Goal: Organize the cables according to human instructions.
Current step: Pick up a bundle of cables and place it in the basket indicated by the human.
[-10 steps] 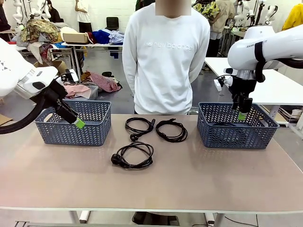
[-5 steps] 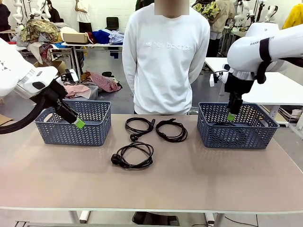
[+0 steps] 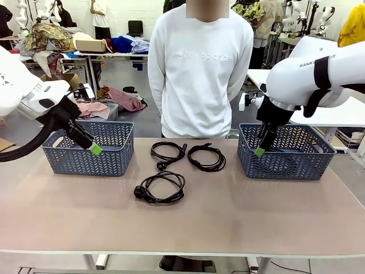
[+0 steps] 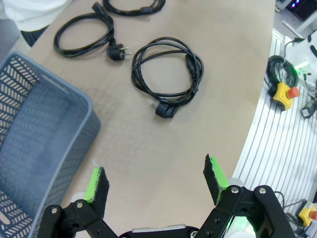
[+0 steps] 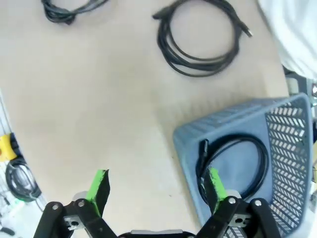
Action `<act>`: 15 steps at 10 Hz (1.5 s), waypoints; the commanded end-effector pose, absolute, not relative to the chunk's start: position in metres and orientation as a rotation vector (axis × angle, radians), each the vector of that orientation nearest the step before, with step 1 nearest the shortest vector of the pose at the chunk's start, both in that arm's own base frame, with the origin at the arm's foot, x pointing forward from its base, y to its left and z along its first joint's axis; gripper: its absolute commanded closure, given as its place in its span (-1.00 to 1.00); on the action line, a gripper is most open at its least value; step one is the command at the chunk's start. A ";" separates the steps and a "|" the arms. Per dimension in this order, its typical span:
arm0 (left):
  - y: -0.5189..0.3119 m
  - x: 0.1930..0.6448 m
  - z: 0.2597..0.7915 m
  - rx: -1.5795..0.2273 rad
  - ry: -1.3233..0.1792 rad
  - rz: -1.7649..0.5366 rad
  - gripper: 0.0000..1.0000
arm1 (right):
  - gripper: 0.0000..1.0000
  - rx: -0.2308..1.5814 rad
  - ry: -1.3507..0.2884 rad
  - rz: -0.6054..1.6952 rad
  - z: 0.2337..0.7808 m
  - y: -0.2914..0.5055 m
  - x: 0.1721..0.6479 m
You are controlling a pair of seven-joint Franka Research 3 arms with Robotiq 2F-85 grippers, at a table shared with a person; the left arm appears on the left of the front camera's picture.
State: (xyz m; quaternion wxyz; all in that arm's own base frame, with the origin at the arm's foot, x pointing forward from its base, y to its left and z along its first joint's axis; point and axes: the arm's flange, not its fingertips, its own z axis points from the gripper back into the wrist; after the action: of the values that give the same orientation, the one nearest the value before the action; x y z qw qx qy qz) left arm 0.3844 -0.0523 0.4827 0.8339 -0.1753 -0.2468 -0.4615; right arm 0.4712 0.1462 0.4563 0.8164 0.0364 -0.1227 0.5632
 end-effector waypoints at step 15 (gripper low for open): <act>-0.051 0.385 0.480 -0.396 -0.541 -0.993 -1.00 | -1.00 0.175 -0.334 1.245 0.454 0.151 0.434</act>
State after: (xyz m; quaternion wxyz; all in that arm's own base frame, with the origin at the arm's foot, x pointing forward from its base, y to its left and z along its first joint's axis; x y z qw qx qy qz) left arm 0.3844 -0.0523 0.4827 0.8339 -0.1754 -0.2467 -0.4615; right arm 0.4333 0.1499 0.4523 0.7917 0.0870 -0.1571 0.5839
